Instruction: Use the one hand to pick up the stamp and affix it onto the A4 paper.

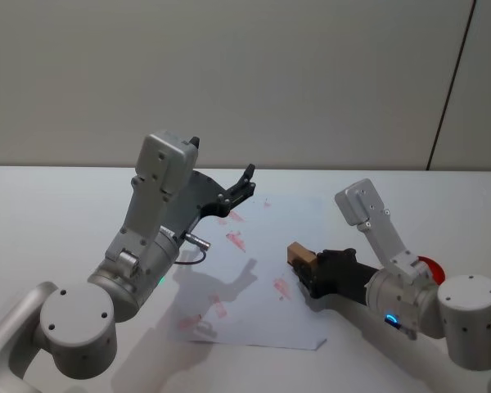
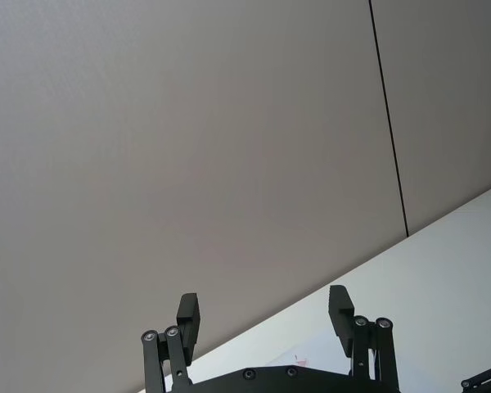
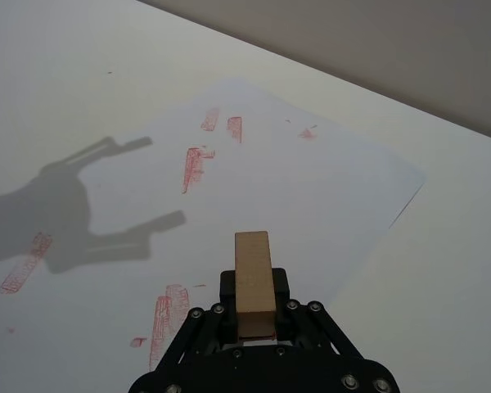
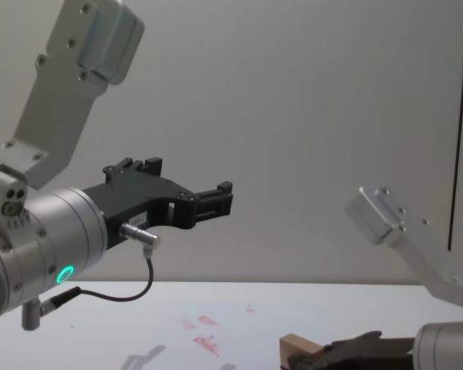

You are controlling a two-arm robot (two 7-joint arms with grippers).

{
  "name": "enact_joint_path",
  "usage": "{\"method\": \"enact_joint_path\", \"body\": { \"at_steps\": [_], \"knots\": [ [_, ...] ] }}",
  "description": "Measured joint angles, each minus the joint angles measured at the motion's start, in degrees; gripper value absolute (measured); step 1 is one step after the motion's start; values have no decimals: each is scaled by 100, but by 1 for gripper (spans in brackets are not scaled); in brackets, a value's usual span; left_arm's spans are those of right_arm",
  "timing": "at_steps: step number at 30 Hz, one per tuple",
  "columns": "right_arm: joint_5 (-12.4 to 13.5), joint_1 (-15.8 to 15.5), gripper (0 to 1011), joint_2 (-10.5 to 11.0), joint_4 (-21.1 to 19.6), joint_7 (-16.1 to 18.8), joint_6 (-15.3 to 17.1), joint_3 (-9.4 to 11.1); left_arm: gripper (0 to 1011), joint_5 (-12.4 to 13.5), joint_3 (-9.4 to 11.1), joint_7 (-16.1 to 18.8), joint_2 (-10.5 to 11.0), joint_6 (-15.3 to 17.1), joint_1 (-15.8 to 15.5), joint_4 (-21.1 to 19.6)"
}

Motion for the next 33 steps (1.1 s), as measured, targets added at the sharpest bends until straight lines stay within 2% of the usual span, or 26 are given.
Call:
{"method": "enact_joint_path", "body": {
  "at_steps": [22,27,33],
  "knots": [
    [-73,19,220,15,57,-35,30,-21,1003,0,0,0,0,0,0,0],
    [-26,33,221,13,46,-67,-31,-12,1003,0,0,0,0,0,0,0],
    [161,101,221,-19,-64,-99,-195,25,1003,0,0,0,0,0,0,0]
  ]
}}
